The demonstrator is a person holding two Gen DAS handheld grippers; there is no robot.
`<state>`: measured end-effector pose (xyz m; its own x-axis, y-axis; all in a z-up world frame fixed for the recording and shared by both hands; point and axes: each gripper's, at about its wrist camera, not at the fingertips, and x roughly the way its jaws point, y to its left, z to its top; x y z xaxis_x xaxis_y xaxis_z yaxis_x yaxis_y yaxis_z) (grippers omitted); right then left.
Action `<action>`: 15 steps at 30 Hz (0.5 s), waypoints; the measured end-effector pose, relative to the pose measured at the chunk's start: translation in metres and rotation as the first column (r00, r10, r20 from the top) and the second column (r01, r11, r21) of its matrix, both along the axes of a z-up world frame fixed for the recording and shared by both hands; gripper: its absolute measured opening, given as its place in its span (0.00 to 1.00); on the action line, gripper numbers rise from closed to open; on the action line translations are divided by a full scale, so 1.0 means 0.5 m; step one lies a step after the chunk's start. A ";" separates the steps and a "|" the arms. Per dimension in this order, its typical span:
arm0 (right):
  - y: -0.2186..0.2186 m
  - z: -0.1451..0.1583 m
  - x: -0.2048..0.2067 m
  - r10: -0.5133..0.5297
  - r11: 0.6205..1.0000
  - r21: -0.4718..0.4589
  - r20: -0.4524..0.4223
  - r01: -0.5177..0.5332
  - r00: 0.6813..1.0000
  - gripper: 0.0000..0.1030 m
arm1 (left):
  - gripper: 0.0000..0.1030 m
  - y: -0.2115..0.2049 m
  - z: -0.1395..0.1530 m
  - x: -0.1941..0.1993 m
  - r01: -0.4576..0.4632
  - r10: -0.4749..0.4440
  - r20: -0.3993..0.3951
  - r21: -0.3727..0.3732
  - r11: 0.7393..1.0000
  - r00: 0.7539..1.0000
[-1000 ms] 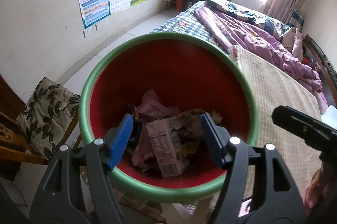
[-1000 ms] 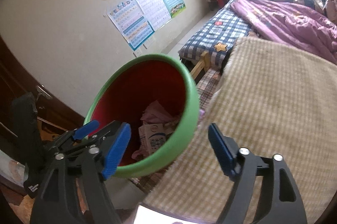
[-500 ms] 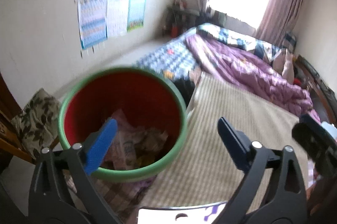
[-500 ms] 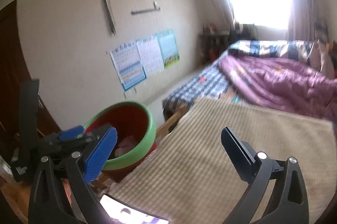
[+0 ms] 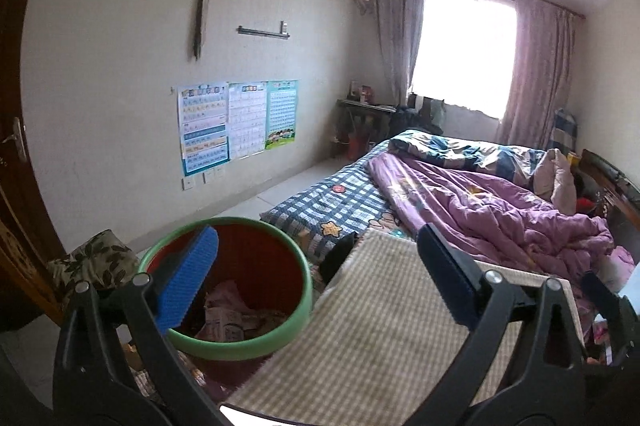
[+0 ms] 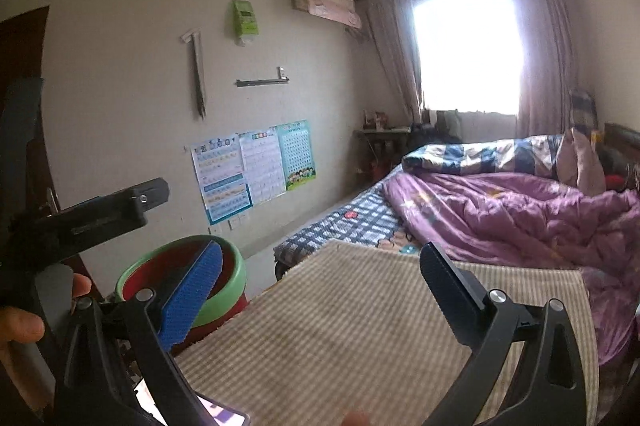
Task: Collect trash
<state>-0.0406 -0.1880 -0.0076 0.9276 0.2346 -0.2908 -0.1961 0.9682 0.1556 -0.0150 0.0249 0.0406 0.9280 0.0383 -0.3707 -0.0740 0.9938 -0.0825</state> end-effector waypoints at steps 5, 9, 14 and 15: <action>-0.012 -0.013 -0.001 0.006 1.000 -0.006 -0.022 -0.007 1.000 0.93 | 0.95 -0.022 -0.002 -0.001 0.023 -0.023 -0.030 0.023 0.999 0.999; -0.013 -0.023 -0.005 0.019 1.000 -0.008 -0.038 -0.019 0.999 0.93 | 0.95 -0.037 -0.007 -0.006 0.049 -0.047 -0.042 0.039 0.998 0.998; -0.028 -0.034 -0.002 0.019 1.000 0.009 -0.060 -0.019 0.998 0.93 | 0.95 -0.058 -0.011 -0.007 0.060 -0.056 -0.061 0.078 0.995 0.997; -0.031 -0.035 -0.002 0.019 1.000 0.013 -0.064 -0.018 0.998 0.93 | 0.95 -0.058 -0.013 -0.007 0.060 -0.055 -0.061 0.079 0.995 0.997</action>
<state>-0.0414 -0.2034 -0.0251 0.9026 0.2551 -0.3467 -0.2029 0.9625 0.1801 -0.0185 -0.0041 0.0343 0.9061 0.0175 -0.4228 -0.0187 0.9998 0.0012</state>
